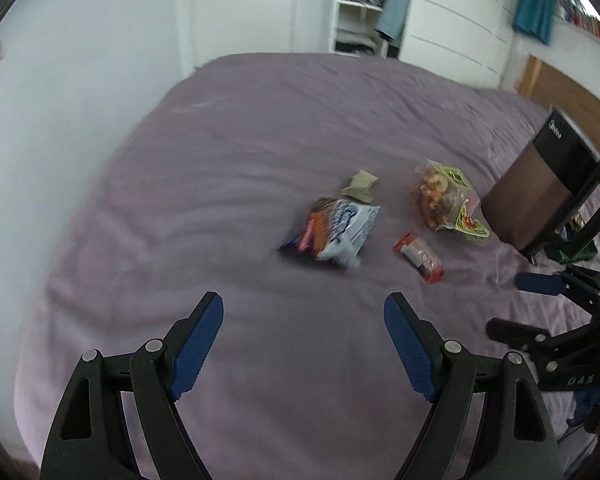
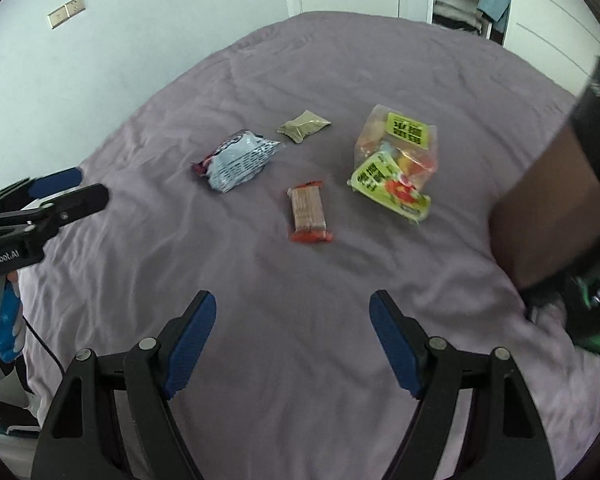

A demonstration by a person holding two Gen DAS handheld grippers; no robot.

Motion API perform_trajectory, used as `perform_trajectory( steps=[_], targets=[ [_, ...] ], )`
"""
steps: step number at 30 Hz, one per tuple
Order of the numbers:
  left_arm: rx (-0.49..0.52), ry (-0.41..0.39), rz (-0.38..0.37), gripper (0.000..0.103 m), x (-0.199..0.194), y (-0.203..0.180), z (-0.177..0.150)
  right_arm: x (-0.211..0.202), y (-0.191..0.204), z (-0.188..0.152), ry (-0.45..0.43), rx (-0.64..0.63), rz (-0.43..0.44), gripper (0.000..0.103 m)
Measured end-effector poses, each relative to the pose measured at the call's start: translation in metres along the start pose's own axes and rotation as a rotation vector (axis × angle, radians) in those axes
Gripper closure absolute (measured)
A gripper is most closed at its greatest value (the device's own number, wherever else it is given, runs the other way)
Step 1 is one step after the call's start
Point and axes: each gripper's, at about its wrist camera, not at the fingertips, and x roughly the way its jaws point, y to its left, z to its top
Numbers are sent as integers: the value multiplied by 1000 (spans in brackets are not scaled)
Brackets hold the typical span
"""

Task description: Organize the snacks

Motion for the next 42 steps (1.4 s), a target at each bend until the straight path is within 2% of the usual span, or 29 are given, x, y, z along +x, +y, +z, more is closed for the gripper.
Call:
perform_trajectory(
  steps=[3,10,15,21,24,26,28,29,31,36,42],
  targets=[
    [54,37,-25,25,31,-10,20,21,-5,12,17,11,23,0],
    [151,100,-24,25,87,-24,43,61,-15,29,45,48,71,0],
    [183,144,-23,25,113,-28,46,80,-17,36,50,57,86,0],
    [165,175,-35,25,134,-27,49,94,-18,47,51,51,90,0],
    [146,189,-37,26,139,-24,50,99,-18,53,60,46,89,19],
    [125,196,-44,32,142,-22,49,101,-18,56,62,46,94,28],
    [120,200,-45,40,143,-20,49,101,-17,57,65,38,102,56],
    [122,202,-41,41,143,-20,49,102,-16,57,64,35,105,60],
    [119,200,-41,43,144,-20,48,102,-17,57,62,39,115,88],
    [83,195,-59,50,143,-12,50,98,-17,54,49,48,124,91],
    [36,193,-51,52,141,-6,52,84,-20,47,40,51,127,91]
  ],
)
